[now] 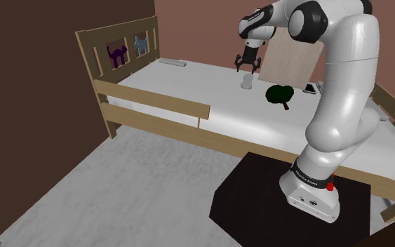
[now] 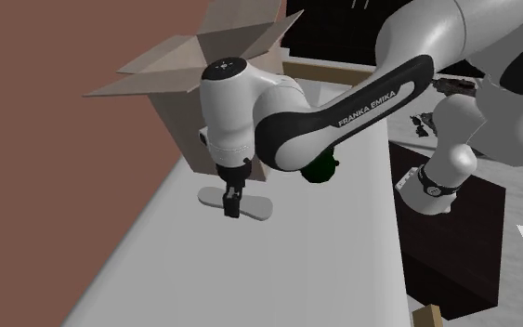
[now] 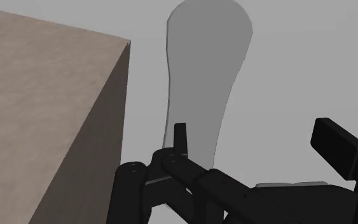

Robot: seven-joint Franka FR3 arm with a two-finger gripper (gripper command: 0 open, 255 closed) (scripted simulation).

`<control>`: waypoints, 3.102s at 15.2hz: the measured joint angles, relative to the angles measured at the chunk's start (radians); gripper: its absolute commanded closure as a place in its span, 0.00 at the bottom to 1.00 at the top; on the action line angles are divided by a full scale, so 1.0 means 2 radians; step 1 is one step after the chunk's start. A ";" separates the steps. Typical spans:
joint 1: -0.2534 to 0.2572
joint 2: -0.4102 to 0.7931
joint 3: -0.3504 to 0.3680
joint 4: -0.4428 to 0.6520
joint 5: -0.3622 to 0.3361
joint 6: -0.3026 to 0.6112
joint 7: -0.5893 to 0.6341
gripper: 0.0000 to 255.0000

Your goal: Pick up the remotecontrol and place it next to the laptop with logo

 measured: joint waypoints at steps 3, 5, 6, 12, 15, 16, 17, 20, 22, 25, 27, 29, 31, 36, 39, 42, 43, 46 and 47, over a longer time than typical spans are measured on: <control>0.003 0.021 -0.004 0.022 0.008 0.023 0.005 0.00; 0.007 0.033 -0.005 0.027 0.012 0.050 0.007 0.00; 0.007 0.033 -0.006 0.020 0.013 0.070 0.010 0.00; -0.024 0.053 -0.001 0.011 0.017 0.083 0.006 0.00; -0.029 0.052 -0.001 0.010 0.017 0.037 0.005 0.00; -0.029 0.052 0.000 0.009 0.017 0.034 0.005 0.00; -0.029 0.052 0.000 0.008 0.017 0.033 0.005 1.00; -0.029 0.051 0.000 0.008 0.017 0.031 0.005 1.00; -0.029 0.051 0.000 0.008 0.017 0.031 0.005 1.00; -0.029 0.051 0.000 0.008 0.017 0.031 0.005 1.00; -0.029 0.051 0.000 0.007 0.017 0.031 0.005 1.00; -0.029 0.049 -0.001 0.010 0.015 0.026 0.006 1.00; -0.028 0.042 -0.003 0.014 0.013 0.015 0.007 1.00; -0.028 0.033 -0.005 0.032 0.008 -0.011 0.011 1.00; -0.028 0.026 -0.007 0.043 0.005 -0.028 0.013 1.00; -0.027 0.017 -0.009 0.051 0.002 -0.045 0.016 1.00; -0.027 0.016 -0.009 0.056 0.001 -0.051 0.016 1.00; -0.028 0.013 -0.010 0.070 -0.001 -0.067 0.018 1.00; -0.028 0.012 -0.010 0.075 -0.001 -0.073 0.019 1.00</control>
